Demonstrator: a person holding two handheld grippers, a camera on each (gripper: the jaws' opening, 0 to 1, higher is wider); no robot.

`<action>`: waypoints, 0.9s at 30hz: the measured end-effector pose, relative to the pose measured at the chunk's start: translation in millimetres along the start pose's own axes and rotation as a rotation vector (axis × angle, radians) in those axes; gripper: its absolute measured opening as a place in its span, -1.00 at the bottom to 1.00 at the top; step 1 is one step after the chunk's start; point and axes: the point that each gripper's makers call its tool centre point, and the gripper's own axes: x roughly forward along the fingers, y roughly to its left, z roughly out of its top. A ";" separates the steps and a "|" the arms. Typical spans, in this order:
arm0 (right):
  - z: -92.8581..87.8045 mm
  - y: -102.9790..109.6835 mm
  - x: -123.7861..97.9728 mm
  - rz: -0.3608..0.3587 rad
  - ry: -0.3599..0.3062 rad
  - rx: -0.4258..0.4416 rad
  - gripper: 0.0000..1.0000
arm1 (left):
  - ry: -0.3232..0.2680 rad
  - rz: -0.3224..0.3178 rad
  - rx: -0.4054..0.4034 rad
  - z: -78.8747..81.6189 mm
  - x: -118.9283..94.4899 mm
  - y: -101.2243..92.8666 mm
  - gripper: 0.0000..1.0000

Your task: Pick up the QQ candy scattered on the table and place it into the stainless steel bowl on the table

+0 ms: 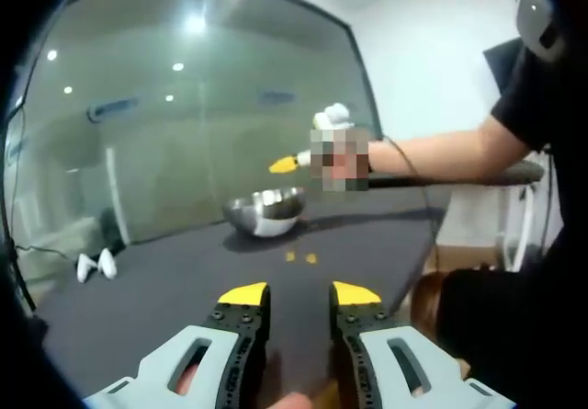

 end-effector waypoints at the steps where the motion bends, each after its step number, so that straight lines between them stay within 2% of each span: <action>1: 0.1 2.8 -2.1 0.007 -0.004 -0.001 -0.72 | -0.001 0.000 0.001 0.3 0.2 -0.2 -0.45; 12: 1.2 20.5 -30.0 0.050 -0.018 -0.031 -0.72 | 0.004 -0.004 0.003 -0.8 0.7 0.0 -0.45; 15: 4.1 30.4 -43.1 0.069 -0.051 -0.027 -0.74 | 0.000 -0.003 0.001 0.4 1.6 0.7 -0.45; 16: 8.8 36.9 -49.4 0.085 -0.098 -0.075 -0.74 | -0.002 -0.003 0.003 0.9 2.0 0.7 -0.45; 20: -7.7 55.3 -68.7 0.127 -0.091 -0.065 -0.73 | -0.004 -0.011 0.004 1.9 4.4 -0.9 -0.45; 23: -25.9 68.6 -83.1 0.163 -0.064 -0.060 -0.63 | -0.003 -0.022 0.009 2.3 5.9 -3.7 -0.45; 27: -58.5 82.9 -105.5 0.181 -0.008 -0.071 -0.64 | -0.002 -0.025 0.007 1.5 5.5 -4.1 -0.45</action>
